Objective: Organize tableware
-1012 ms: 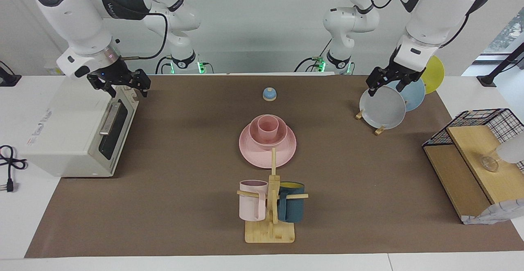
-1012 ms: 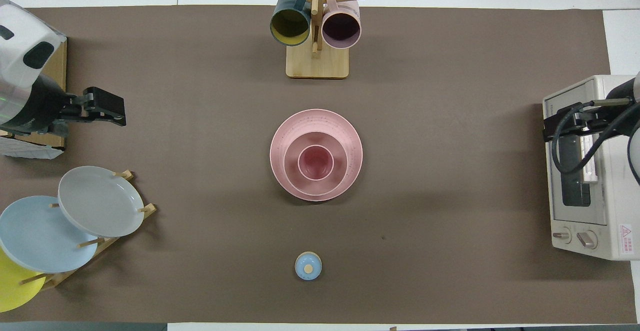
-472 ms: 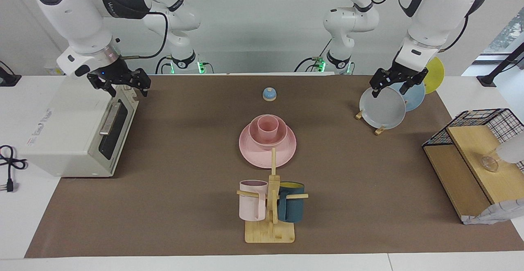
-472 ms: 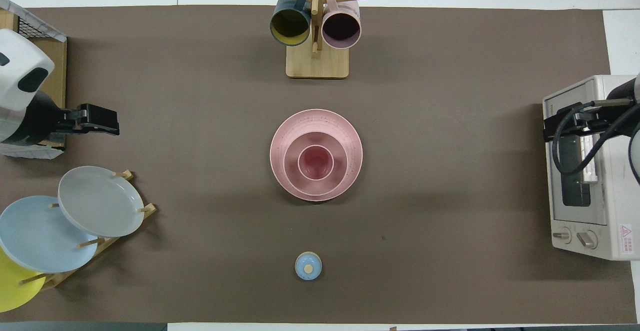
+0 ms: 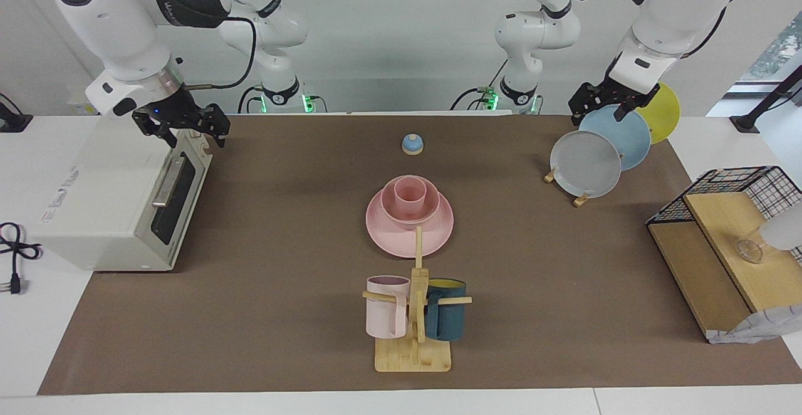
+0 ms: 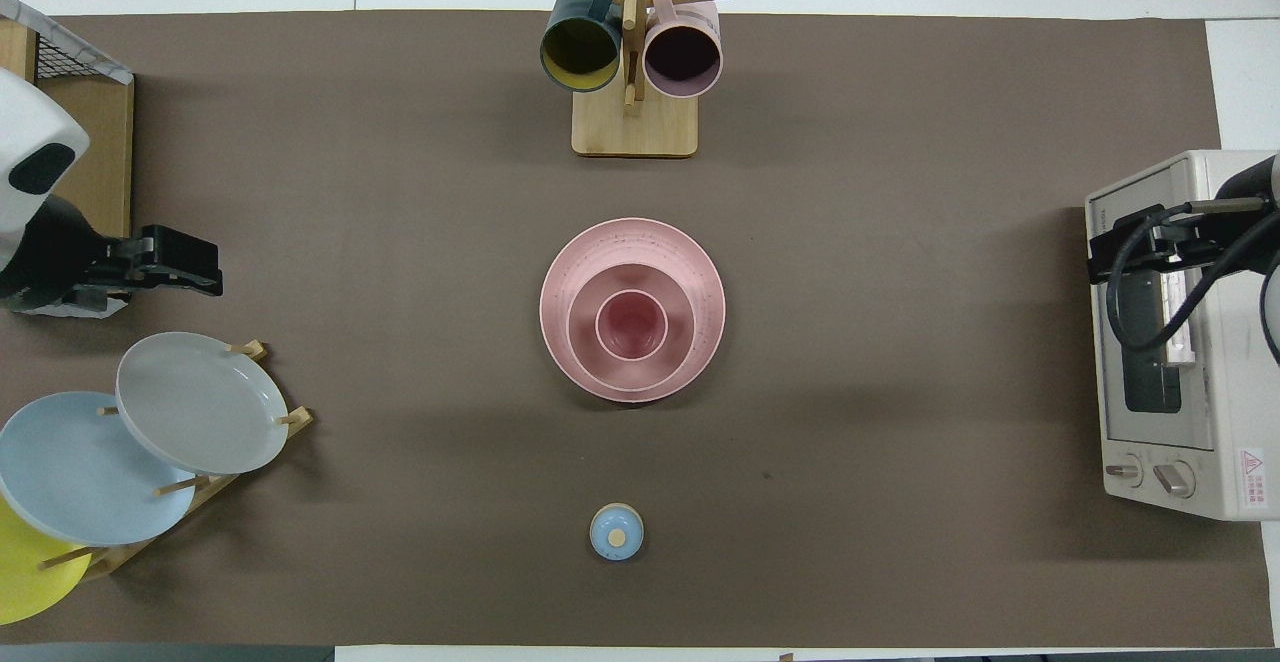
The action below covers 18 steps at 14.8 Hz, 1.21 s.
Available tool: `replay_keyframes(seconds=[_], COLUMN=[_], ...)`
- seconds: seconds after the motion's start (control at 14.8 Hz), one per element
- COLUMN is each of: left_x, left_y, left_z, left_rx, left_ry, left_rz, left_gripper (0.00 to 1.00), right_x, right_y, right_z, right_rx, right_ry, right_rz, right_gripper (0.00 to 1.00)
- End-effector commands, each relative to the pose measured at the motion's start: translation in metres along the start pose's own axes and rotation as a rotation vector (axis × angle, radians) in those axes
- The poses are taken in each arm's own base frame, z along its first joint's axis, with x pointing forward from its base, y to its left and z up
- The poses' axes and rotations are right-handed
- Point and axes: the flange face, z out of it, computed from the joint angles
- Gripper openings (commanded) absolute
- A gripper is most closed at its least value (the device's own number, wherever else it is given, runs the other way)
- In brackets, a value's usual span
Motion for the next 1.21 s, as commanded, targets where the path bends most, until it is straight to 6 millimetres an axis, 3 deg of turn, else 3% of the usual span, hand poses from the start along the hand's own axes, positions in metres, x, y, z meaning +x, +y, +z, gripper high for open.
replay_keyframes(seconds=[0.0,0.27,0.61,1.15], left_x=[0.007,0.015,0.016,0.013], left_y=[-0.006,-0.007,-0.021,-0.019], left_z=[0.0,-0.004,-0.004,-0.002], left_rx=[-0.005,-0.05,-0.049,-0.014], left_ry=[0.009,0.052,0.053,0.043], left_rz=[0.037,0.031,0.049,0.095], left_gripper=[1.0,1.0,1.0,1.0], right_x=[-0.007,-0.007,-0.008,-0.007], right_y=[0.002,0.002,0.002,0.001], right_z=[-0.003,-0.004,-0.004,-0.005], right_rx=[0.008,0.008,0.009,0.02], right_ry=[-0.007,-0.005,-0.005,0.003], right_rz=[-0.01,-0.01,-0.012,-0.009], right_gripper=[1.0,1.0,1.0,1.0])
